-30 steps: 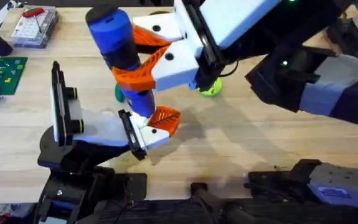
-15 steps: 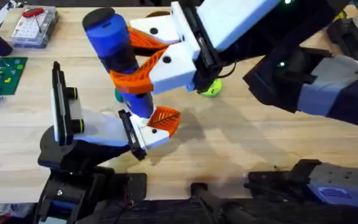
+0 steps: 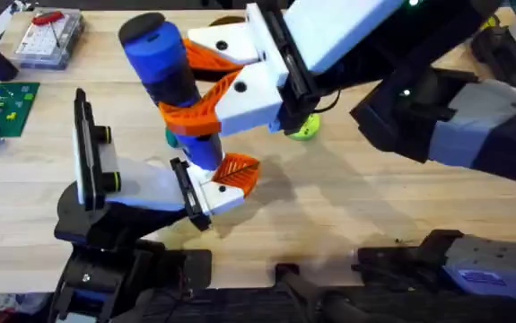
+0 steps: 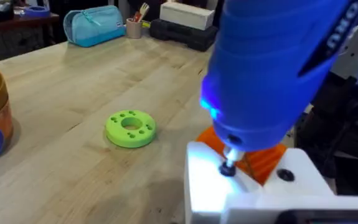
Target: Pick up the gripper from the table and insert it into the empty holder that is missing its gripper. Then pick up a screw, insert it into the mounting hole, and use the screwdriver to tighten it. Finally, clean up the table by picking up the vegetable and placing it into the bucket.
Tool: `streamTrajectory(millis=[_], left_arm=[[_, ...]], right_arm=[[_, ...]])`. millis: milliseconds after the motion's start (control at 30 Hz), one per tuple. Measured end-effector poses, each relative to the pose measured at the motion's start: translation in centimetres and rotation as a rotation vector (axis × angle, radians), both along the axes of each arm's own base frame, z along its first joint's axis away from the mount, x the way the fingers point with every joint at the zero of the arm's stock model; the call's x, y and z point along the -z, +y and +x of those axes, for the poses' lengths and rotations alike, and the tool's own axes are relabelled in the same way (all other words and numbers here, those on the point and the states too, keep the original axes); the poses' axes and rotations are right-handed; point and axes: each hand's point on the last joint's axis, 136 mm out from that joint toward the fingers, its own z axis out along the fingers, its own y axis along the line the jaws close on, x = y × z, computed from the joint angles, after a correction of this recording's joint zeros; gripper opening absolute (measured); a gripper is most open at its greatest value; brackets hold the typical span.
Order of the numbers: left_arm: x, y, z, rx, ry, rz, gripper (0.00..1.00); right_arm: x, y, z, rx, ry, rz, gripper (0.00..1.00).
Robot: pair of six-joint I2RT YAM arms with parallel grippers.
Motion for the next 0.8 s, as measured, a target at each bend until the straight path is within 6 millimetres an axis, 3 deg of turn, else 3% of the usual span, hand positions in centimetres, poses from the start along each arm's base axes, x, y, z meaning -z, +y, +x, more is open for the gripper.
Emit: streamTrajectory(millis=[800], left_arm=[[0.00,0.00,-0.01,0.000,0.000,0.000,0.014]], right_arm=[[0.36,0.07,0.09,0.001,0.018,-0.017,0.049]])
